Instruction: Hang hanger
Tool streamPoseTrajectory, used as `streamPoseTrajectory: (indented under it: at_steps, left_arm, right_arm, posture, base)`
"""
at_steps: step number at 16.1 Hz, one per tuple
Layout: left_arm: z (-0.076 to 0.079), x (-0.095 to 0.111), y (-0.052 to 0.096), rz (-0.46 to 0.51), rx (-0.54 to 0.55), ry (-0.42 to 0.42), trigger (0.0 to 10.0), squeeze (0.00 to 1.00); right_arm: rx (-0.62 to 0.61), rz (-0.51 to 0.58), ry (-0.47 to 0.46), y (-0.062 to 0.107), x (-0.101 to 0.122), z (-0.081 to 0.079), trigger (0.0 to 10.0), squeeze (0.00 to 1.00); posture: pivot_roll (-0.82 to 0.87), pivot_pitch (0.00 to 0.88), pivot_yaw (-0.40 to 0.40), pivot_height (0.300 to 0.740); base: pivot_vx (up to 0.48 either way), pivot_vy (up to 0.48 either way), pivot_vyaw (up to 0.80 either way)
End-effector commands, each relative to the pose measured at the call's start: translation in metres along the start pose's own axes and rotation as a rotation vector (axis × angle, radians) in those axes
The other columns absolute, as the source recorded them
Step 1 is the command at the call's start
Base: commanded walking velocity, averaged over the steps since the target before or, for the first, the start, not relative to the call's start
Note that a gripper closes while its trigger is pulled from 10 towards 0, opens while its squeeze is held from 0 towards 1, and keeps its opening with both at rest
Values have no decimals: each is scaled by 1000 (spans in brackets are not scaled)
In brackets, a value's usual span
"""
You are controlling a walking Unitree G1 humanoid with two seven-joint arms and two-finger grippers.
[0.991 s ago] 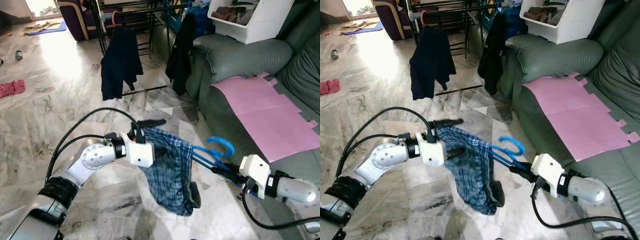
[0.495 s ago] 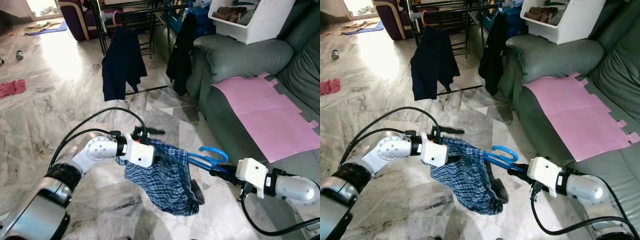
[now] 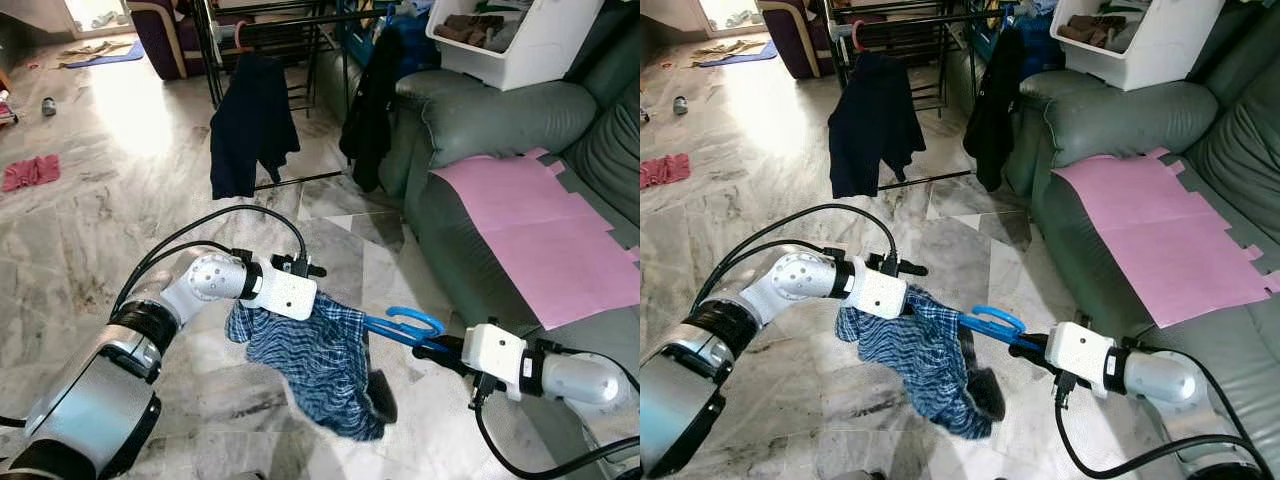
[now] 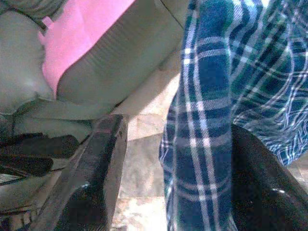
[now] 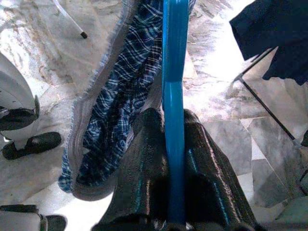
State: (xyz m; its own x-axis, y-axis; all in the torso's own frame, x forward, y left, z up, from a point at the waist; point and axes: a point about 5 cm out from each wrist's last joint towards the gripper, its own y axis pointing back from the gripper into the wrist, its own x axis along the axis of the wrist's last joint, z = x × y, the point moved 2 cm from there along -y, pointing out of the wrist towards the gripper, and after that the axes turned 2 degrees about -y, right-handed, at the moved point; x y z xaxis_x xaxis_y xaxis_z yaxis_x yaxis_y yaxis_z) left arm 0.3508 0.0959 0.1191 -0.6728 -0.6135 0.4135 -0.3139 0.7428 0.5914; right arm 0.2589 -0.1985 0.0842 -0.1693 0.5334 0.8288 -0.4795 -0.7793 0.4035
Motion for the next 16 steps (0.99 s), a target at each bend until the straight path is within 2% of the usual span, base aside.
streamPoseTrajectory:
  at_steps: [1,3,5,6,16]
  left_arm:
    - [1,-3,2,-27,-50,-12,1176,0]
    - [4,-5,2,-38,-77,-1,1451,0]
    - [7,-9,3,-55,-114,13,157,0]
    - [5,-8,4,-54,-111,13,0,0]
    - [4,-11,9,-77,-195,38,0,0]
  right_arm:
    - [8,11,38,-3,4,1,10000,0]
    - [6,11,38,-4,4,1,10000,0]
    - [6,7,42,-5,2,1,10000,0]
    - [6,6,43,-5,2,1,10000,0]
    - [7,6,45,-11,0,1,10000,0]
  posture:
    - [-67,95,6,740]
    - [-65,95,6,740]
    - [-64,95,4,740]
    - [-64,95,4,740]
    - [-58,83,5,740]
  base:
    - [0,0,0]
    - [0,0,0]
    - [0,0,0]
    - [0,0,0]
    - [0,0,0]
